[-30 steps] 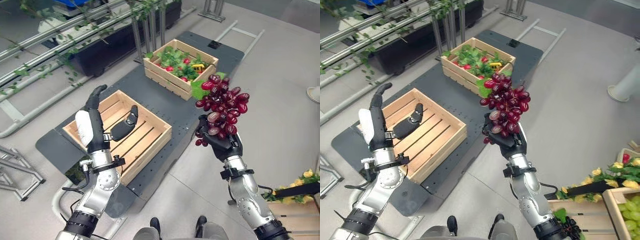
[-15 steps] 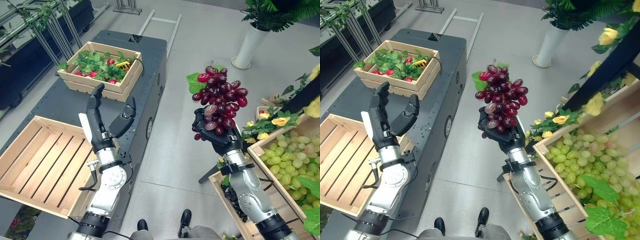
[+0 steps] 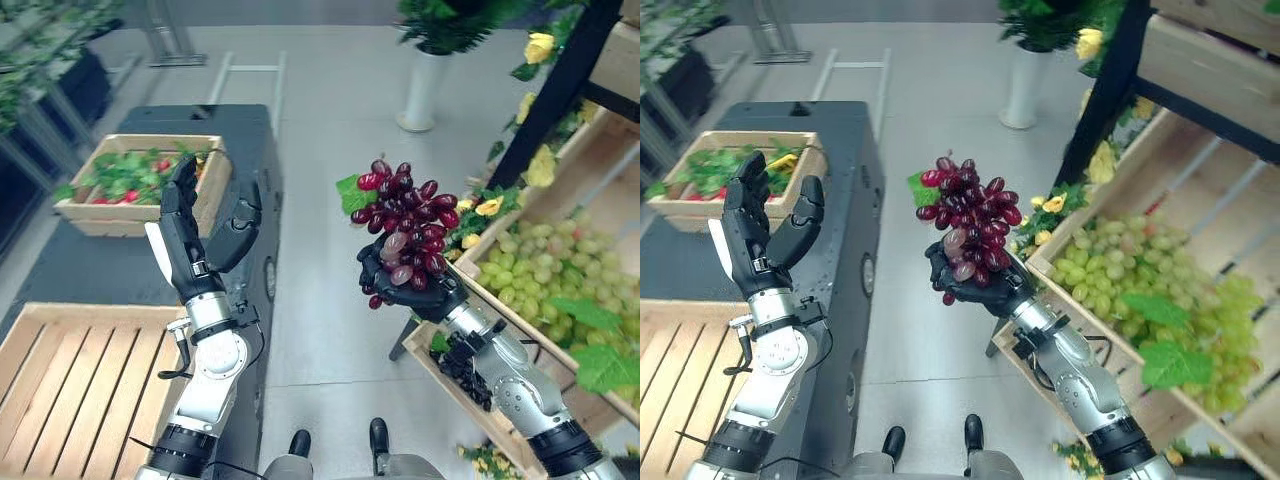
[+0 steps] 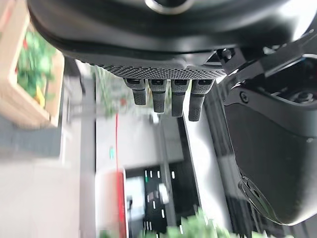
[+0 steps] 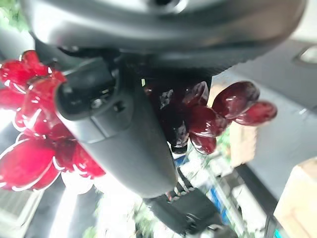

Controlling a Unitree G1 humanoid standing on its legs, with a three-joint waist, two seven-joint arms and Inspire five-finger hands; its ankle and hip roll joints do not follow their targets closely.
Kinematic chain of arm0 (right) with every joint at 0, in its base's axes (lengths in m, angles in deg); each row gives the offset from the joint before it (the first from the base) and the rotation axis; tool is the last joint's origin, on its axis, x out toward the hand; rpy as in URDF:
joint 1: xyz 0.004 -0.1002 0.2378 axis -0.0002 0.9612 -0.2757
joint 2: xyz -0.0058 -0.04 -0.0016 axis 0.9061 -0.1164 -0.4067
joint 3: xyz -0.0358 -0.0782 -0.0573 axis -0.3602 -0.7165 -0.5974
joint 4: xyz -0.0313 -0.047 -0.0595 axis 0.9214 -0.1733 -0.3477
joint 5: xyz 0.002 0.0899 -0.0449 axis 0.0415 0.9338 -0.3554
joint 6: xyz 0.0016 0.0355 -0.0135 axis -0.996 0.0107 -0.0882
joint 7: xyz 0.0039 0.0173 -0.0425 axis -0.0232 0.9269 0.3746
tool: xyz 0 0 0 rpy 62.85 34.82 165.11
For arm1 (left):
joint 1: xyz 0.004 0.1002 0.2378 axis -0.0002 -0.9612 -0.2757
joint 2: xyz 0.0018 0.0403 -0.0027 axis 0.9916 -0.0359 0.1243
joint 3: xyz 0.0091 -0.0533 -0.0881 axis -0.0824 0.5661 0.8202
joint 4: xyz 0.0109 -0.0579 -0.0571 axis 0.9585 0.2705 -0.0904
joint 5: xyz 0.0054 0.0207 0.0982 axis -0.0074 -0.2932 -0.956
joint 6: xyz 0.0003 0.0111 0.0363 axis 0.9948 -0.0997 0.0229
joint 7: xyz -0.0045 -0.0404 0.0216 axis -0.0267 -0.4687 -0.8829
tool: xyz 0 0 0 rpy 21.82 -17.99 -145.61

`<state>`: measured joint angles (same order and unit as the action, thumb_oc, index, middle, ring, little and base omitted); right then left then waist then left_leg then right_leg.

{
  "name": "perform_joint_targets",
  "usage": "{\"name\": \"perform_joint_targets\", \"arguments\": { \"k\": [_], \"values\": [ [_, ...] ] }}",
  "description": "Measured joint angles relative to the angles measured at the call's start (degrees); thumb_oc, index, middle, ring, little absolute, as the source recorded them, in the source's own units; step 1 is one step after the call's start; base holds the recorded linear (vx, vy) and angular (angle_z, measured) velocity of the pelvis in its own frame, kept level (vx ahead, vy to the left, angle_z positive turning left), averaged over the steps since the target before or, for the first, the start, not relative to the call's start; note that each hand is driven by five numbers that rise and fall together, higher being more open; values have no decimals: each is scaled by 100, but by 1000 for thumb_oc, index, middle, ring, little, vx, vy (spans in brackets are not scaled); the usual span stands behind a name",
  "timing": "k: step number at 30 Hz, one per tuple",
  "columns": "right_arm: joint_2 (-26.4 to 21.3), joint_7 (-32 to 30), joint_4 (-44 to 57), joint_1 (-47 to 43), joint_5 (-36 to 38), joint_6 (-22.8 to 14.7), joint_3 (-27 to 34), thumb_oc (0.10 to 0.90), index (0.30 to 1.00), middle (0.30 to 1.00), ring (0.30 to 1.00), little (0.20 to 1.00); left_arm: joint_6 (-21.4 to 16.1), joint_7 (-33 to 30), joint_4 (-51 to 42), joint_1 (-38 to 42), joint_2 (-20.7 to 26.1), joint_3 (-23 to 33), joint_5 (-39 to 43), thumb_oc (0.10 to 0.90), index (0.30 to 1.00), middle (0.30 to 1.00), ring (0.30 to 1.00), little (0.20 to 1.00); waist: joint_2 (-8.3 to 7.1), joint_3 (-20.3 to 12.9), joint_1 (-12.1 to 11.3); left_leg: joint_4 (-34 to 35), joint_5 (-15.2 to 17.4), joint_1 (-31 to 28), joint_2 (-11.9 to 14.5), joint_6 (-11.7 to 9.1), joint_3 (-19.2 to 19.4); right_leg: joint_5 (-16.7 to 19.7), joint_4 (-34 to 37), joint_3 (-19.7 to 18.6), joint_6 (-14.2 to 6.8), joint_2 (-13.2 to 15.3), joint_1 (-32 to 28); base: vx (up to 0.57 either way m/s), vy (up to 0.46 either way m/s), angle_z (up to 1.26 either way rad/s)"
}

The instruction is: Pick up the fruits from the basket on one side to the basket on the other side

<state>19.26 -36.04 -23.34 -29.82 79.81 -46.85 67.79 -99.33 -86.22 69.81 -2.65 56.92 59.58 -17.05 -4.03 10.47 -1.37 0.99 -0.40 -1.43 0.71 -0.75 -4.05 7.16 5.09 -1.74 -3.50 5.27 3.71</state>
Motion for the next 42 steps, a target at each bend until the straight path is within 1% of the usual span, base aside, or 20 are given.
{"name": "perform_joint_targets", "arguments": {
  "k": [3, 4, 6, 9, 12, 13, 14, 15, 16, 17, 19, 21, 22, 23, 25, 27, 29, 32, 36, 42],
  "values": [
    [72, 6, -9, 299, 35, 21, -45, 400, 300, 300, 300, 300, -3, 210, -24, -1, 58, -7, -3, 800, 900, 900, 900, 900, -6, -10, 174, 302, -159, -180, -231, 239, 163, -8, -30, 103, -43, 290, 32, -70, 380, -26],
    [181, 17, -64, 343, 28, 34, -93, 400, 300, 300, 300, 300, -9, 268, -9, -5, 74, -8, -1, 800, 900, 900, 900, 900, -25, -21, 214, 324, -199, -179, -351, 258, 188, 226, -61, 88, -333, 369, 73, -79, 300, -20],
    [274, 37, -276, 288, 8, 35, -233, 400, 300, 300, 300, 300, -9, 361, 4, -27, 100, -6, 5, 800, 900, 900, 900, 900, -4, -16, 189, 364, -208, -202, -374, 300, 335, 299, -36, 102, -433, 433, 106, -59, 191, -25],
    [370, 154, -592, 263, -20, 44, -372, 400, 300, 300, 300, 300, -12, 613, 4, -34, 133, 17, 9, 800, 900, 900, 900, 900, -13, -17, 62, 402, -171, -269, -413, 358, 580, 363, -24, 224, -493, 447, 152, -89, 59, -35],
    [408, 244, -912, 127, -13, 46, -396, 400, 300, 300, 300, 300, -18, 781, 5, -42, 190, 39, 195, 800, 900, 900, 900, 900, -45, -6, -69, 328, -82, -273, -459, 405, 892, 576, -29, 551, -379, 305, 251, -172, -9, -52],
    [415, 244, -1077, -54, -10, 47, -469, 400, 300, 300, 300, 300, -20, 817, 5, -42, 219, 103, 231, 800, 900, 900, 900, 900, -49, -3, -137, 278, -43, -202, -375, 432, 1028, 810, -27, 566, -441, 226, 408, -118, -25, -85],
    [427, 250, -1249, -185, -2, 47, -512, 400, 300, 300, 300, 300, -19, 870, 12, -38, 252, 130, 235, 800, 900, 900, 900, 900, -34, 25, -99, 317, -60, -152, -275, 509, 1148, 888, -36, 598, -620, 225, 488, -85, -41, -51],
    [413, 259, -1425, -167, 8, 52, -514, 400, 300, 300, 300, 300, -20, 948, 19, -42, 220, 41, 231, 800, 900, 900, 900, 900, 91, 34, -17, 406, -182, -237, -74, 433, 1214, 642, -521, 925, -326, 168, 531, -80, -119, -15],
    [383, 261, -1524, -169, 3, 78, -535, 400, 300, 300, 300, 300, -22, 979, 5, -49, 220, -12, 223, 800, 900, 900, 900, 900, 160, 41, -58, 405, -219, -219, 72, 376, 1280, 426, -940, 1088, -156, 149, 582, -67, -164, -12],
    [360, 267, -1583, -163, -30, 124, -555, 400, 300, 300, 300, 300, -30, 989, -2, -49, 242, -26, 227, 800, 900, 900, 900, 900, 193, 57, -157, 402, -253, -201, 248, 304, 1388, 163, -1370, 1201, -133, 195, 614, -53, -175, -30],
    [321, 335, -1593, -136, -52, 152, -633, 400, 300, 300, 300, 300, -31, 923, 8, -53, 266, 9, 299, 800, 900, 900, 900, 900, 168, 64, -328, 401, -278, -157, 379, 216, 1457, -19, -1415, 1327, -200, 480, 456, -13, -286, -35],
    [361, 464, -1684, -141, -48, 152, -776, 400, 300, 300, 300, 300, -43, 815, 114, -56, 276, 27, 355, 800, 900, 900, 900, 900, 82, 43, -415, 403, -276, -158, 339, 119, 1496, 52, -754, 1346, -297, 850, 41, -35, -334, -25],
    [440, 510, -1746, -140, -48, 153, -876, 400, 300, 300, 300, 300, -61, 803, 170, -53, 336, 28, 355, 800, 900, 900, 900, 900, -49, 46, -412, 405, -297, -169, 288, 29, 1503, 241, -399, 1285, -503, 1075, -179, -50, -265, -10],
    [502, 527, -1818, -145, -47, 153, -928, 400, 300, 300, 300, 300, -83, 789, 186, -51, 370, 25, 354, 800, 900, 900, 900, 900, -138, 40, -385, 405, -313, -168, 266, -35, 1489, 336, -278, 1238, -636, 1119, -285, -130, -389, -11],
    [632, 553, -2100, -204, -53, 159, -996, 400, 300, 300, 300, 300, -223, 630, 201, -51, 341, 0, 348, 800, 900, 900, 900, 900, -222, 51, -426, 394, -369, -70, 436, -311, 1469, 77, 0, 1229, -846, 862, -336, -192, -326, -23],
    [584, 552, -2159, -233, -52, 159, -984, 400, 300, 300, 300, 300, -305, 496, 199, -13, 326, -28, 352, 800, 900, 900, 900, 900, -230, 69, -328, 318, -405, 145, 627, -467, 1369, -124, -2, 1271, -798, 676, -194, -182, -154, -13],
    [315, 551, -2168, -241, -53, 159, -970, 400, 300, 300, 300, 300, -338, 325, 208, 10, 273, -252, 354, 800, 900, 900, 900, 900, -84, 199, -117, 298, -461, 303, 880, -547, 1038, -91, -11, 1309, -623, 347, -78, -189, -140, -3],
    [71, 549, -2323, -240, -56, 158, -759, 400, 300, 300, 300, 300, -398, 263, 210, 241, 167, -549, 358, 800, 900, 900, 900, 900, -14, 335, -2, 239, -500, 588, 1048, -645, 721, -64, -6, 1394, -498, 140, 134, -127, -141, 5],
    [-44, 545, -2549, -375, -55, 140, -644, 400, 300, 300, 300, 300, -460, 177, 210, 577, 101, -676, 345, 800, 900, 900, 900, 900, 73, 636, 25, 19, -524, 1007, 1107, -683, 464, -21, -41, 1523, -391, 52, 386, -84, -59, 13],
    [53, 433, -2813, -901, -43, -65, -623, 400, 300, 300, 300, 300, -546, -219, 291, 1144, 115, -677, 346, 800, 900, 900, 900, 900, 197, 1491, -25, -770, -343, 1606, 1040, -725, 420, -252, -875, 1527, -347, 198, 930, -76, 26, 7]
  ]
}}
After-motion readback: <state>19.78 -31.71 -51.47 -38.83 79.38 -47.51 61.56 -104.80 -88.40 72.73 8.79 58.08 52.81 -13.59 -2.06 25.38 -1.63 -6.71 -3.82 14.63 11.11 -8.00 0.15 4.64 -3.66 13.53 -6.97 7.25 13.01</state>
